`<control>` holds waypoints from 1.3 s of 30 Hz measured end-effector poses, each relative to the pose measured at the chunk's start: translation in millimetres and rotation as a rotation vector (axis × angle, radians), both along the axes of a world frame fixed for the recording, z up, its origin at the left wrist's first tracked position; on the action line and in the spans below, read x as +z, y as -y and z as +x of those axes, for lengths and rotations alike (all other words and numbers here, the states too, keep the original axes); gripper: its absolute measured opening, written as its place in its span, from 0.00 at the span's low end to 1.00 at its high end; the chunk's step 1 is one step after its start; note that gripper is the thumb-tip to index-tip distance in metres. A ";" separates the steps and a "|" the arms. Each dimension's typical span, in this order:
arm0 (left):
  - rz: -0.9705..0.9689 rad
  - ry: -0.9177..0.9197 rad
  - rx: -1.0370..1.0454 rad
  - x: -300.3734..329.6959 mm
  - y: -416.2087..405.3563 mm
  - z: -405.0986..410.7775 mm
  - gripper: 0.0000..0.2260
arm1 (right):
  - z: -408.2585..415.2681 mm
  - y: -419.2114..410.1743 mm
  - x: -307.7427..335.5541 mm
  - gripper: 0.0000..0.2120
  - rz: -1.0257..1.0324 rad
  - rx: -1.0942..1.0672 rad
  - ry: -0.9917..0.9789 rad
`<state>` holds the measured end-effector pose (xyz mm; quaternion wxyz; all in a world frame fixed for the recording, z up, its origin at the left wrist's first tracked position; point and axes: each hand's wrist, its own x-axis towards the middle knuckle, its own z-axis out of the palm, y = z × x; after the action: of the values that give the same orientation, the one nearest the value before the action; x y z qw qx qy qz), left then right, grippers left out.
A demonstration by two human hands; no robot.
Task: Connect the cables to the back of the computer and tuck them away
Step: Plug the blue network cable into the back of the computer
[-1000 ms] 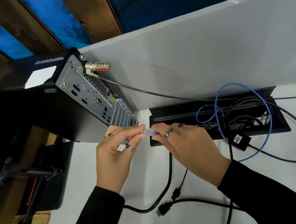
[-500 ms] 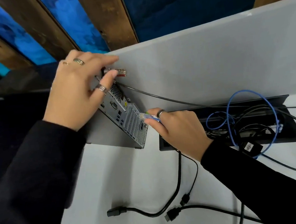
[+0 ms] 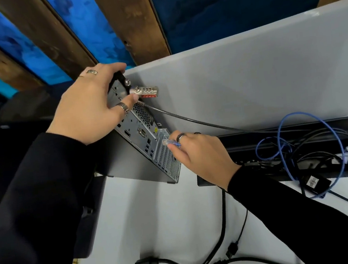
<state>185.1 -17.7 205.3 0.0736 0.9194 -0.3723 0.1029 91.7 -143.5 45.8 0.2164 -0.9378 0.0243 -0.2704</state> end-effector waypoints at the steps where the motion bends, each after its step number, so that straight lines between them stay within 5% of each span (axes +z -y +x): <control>1: 0.017 0.011 0.009 -1.0 0.2 1.2 0.26 | 3.8 0.0 1.3 0.10 -0.002 0.001 0.019; 17: -0.072 0.031 0.072 -3.2 1.6 0.5 0.25 | 29.4 -12.1 4.0 0.08 0.051 0.133 0.180; 39: -0.077 0.068 0.069 -4.1 2.8 3.2 0.25 | 42.1 -13.3 17.7 0.10 -0.072 0.274 0.073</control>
<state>188.3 -20.5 201.2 0.0929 0.9242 -0.3384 0.1508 133.8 -130.2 63.6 0.2182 -0.9290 -0.1214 -0.2731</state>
